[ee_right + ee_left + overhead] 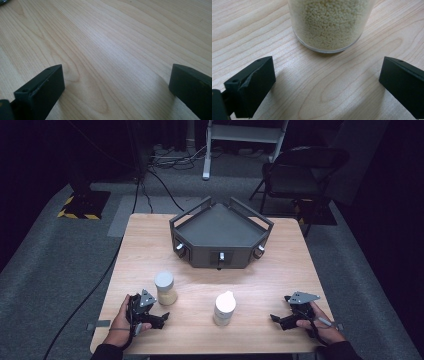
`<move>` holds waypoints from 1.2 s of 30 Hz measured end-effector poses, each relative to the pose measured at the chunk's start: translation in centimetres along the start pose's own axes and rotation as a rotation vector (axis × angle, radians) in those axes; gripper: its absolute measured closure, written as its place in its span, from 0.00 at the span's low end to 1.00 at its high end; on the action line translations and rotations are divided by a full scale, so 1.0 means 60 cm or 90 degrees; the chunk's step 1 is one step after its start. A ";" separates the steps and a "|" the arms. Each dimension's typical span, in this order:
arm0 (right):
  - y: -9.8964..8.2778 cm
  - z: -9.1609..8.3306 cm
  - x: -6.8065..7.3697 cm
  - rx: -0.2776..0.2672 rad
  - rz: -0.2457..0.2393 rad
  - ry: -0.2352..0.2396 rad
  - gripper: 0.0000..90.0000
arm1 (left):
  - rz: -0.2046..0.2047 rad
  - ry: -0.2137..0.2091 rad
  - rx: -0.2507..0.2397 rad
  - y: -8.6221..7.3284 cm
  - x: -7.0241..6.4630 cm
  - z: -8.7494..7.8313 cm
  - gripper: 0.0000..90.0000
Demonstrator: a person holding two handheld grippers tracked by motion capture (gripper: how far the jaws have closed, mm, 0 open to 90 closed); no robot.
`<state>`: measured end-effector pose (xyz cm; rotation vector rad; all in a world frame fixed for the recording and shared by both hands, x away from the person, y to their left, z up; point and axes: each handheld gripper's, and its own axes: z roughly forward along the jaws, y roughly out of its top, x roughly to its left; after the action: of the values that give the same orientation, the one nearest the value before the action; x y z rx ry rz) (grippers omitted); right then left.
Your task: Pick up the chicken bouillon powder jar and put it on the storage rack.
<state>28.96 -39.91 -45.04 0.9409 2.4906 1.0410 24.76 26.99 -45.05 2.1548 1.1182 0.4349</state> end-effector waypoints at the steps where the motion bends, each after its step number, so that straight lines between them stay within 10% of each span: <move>1: 0.000 0.000 0.000 0.000 0.000 0.000 0.00 | -0.001 0.001 0.001 0.000 0.000 0.000 0.00; 36: 0.000 0.000 -0.002 0.000 -0.003 0.002 0.00 | -0.085 0.017 -0.142 0.004 -0.016 -0.032 0.01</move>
<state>29.02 -40.01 -45.04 0.9345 2.4936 1.0418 23.32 26.89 -43.48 1.8744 1.1634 0.5039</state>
